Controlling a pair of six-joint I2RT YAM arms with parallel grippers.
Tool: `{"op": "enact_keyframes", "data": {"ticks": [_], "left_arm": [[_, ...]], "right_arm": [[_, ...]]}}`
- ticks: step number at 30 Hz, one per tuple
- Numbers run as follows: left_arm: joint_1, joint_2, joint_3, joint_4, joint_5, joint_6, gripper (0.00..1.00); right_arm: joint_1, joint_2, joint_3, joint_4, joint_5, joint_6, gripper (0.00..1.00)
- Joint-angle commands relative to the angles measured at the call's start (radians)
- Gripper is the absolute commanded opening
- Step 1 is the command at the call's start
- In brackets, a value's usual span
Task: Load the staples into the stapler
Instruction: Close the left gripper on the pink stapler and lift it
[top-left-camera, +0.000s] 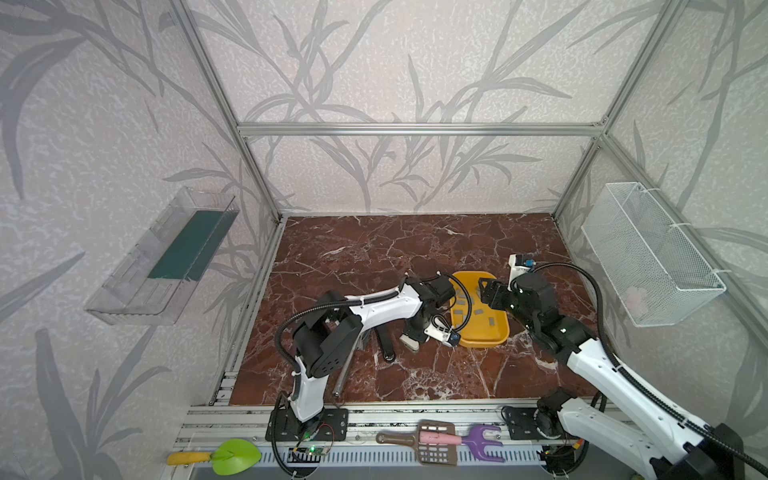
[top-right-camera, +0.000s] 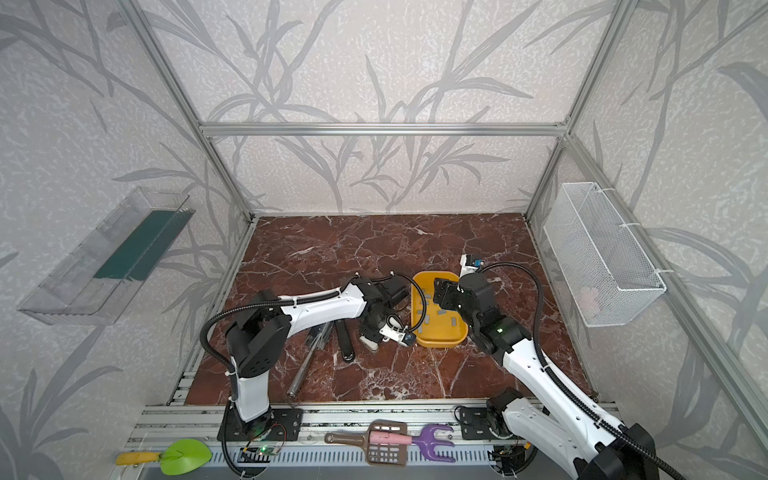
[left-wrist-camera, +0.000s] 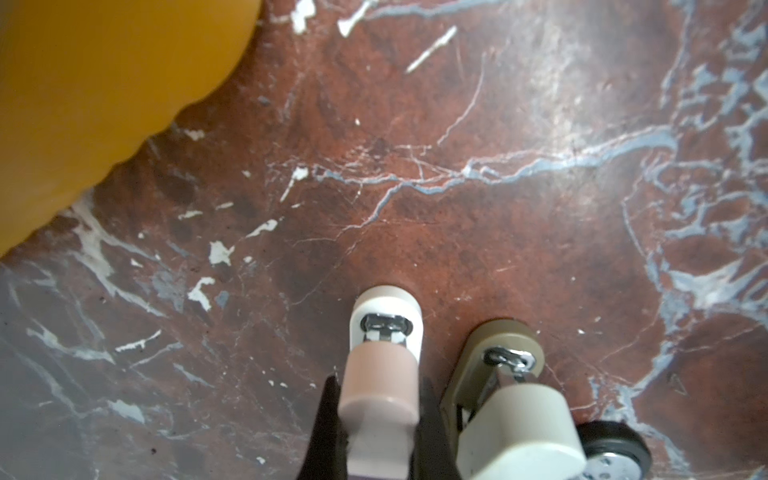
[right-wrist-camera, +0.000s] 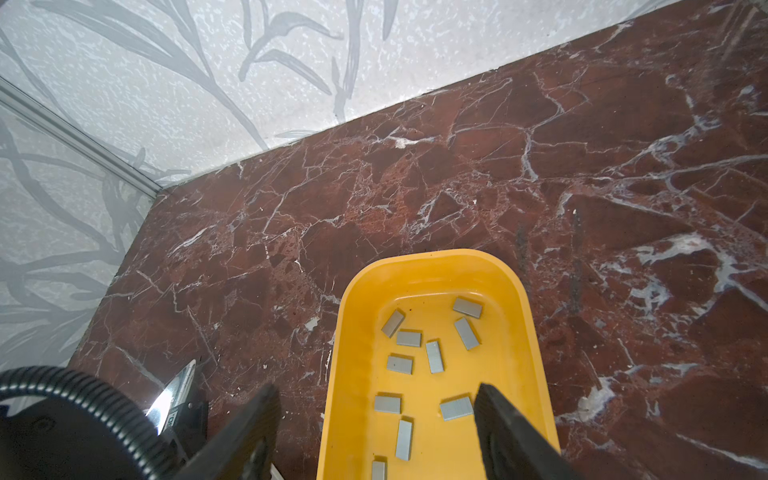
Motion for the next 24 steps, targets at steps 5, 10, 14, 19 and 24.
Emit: {"op": "enact_keyframes", "data": {"ticks": [5,10,14,19,24], "left_arm": [[0.07,-0.093,0.115,-0.097,0.13,-0.068,0.0],[0.175,-0.267,0.045,0.071,0.223,-0.172,0.0],[0.194,-0.388,-0.05,0.185,0.216,-0.193,0.0],[0.194,-0.458,-0.111,0.242,0.209,-0.186,0.0],[0.198,-0.437,-0.077,0.2,0.283,-0.192,0.0]], "right_arm": [[-0.001,-0.021,0.017,0.0,0.007,-0.001,0.75],[-0.001,-0.031,0.014,0.01,-0.011,-0.008,0.73],[0.0,-0.028,0.004,0.086,-0.141,-0.043,0.53],[0.014,0.003,0.022,0.14,-0.272,-0.062,0.49],[0.096,0.044,0.039,0.2,-0.354,-0.106,0.49]]}}
